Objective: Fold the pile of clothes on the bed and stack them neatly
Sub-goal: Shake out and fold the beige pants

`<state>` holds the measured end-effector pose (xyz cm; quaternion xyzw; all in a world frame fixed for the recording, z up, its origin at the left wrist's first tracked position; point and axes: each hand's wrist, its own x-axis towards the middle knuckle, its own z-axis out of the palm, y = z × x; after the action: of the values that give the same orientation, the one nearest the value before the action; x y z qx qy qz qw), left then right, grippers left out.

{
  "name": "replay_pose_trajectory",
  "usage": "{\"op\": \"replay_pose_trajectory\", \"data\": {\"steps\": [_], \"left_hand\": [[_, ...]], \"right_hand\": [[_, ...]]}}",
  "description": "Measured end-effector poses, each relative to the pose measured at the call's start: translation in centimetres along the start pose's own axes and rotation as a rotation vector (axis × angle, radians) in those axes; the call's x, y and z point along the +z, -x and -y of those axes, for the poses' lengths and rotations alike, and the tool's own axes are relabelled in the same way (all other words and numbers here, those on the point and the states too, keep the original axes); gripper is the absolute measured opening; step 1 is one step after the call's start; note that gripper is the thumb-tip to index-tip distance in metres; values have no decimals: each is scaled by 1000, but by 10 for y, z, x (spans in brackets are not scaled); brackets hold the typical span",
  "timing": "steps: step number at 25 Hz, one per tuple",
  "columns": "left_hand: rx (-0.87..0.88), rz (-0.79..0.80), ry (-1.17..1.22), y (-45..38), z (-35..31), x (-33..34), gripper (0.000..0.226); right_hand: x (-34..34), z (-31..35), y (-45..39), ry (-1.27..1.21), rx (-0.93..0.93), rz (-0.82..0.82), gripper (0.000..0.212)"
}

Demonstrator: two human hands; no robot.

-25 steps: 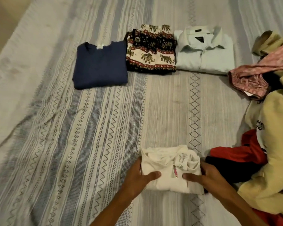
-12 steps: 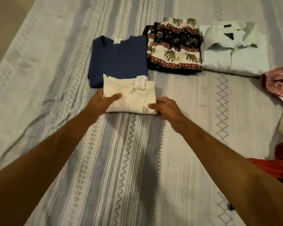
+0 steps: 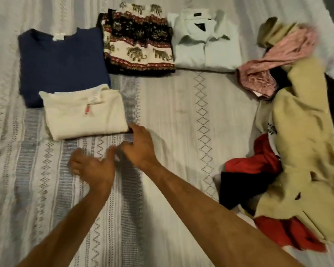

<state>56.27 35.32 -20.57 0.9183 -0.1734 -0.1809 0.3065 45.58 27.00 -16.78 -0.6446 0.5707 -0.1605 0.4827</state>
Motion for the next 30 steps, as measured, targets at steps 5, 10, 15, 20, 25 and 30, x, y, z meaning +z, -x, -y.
{"op": "replay_pose_trajectory", "data": {"steps": [5,10,15,20,25,30], "left_hand": [[211,218,-209,67,-28,28,80],[391,501,-56,152,-92,61,53],[509,893,151,284,-186,85,22],[619,1183,-265,374,-200,120,92],[656,1051,-281,395,-181,121,67],[706,1023,41,421,-210,52,27]], "right_hand": [[-77,-30,27,360,-128,169,57],[-226,-64,80,623,-214,44,34],[-398,-129,158,788,-13,-463,26],[-481,-249,223,617,666,-152,78],[-460,-306,259,529,621,28,79],[-456,-280,266,14,606,-198,85]]}}
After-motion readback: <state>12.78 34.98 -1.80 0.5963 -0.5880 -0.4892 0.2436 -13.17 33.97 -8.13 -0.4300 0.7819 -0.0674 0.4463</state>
